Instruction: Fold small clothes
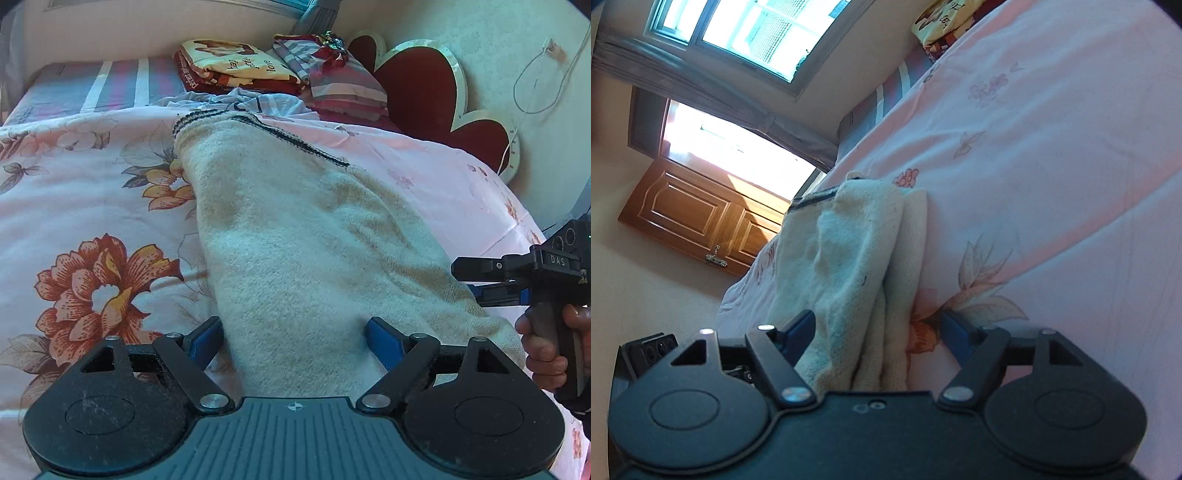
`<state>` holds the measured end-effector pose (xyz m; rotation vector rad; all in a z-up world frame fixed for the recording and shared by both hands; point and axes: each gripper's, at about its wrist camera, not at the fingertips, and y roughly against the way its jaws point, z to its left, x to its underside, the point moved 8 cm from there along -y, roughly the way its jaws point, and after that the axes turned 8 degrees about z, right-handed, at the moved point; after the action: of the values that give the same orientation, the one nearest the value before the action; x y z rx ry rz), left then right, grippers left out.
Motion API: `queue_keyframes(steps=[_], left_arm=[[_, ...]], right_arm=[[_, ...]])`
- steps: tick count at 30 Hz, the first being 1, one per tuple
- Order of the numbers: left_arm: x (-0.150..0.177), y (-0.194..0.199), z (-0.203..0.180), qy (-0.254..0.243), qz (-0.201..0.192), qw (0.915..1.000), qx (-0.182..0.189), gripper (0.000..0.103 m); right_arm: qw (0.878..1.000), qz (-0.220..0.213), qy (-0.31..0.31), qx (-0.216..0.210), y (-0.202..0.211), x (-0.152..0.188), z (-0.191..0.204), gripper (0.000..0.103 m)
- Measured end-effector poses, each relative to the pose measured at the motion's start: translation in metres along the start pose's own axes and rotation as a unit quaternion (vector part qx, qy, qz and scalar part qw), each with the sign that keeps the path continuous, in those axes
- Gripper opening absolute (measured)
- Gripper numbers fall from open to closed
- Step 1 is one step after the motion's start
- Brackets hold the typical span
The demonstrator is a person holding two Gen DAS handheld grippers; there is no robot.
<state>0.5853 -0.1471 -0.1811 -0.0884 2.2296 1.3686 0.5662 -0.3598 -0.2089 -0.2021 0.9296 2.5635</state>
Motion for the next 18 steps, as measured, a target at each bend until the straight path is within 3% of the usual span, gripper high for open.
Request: queue_keyframes(steps=[7, 14, 18], left_arm=[[-0.005, -0.01, 0.009, 0.037, 0.007, 0.997, 0.067, 0.084], [-0.014, -0.021, 0.018, 0.077, -0.001, 0.9912, 0.108, 0.069], [-0.02, -0.028, 0.018, 0.085, -0.003, 0.9909, 0.104, 0.055]], right_arm=[[0.999, 0.034, -0.024, -0.033, -0.005, 0.0, 0.003, 0.074], [0.997, 0.049, -0.025, -0.054, -0.019, -0.006, 0.008, 0.067], [0.998, 0.054, 0.017, -0.013, -0.032, -0.003, 0.019, 0.048]])
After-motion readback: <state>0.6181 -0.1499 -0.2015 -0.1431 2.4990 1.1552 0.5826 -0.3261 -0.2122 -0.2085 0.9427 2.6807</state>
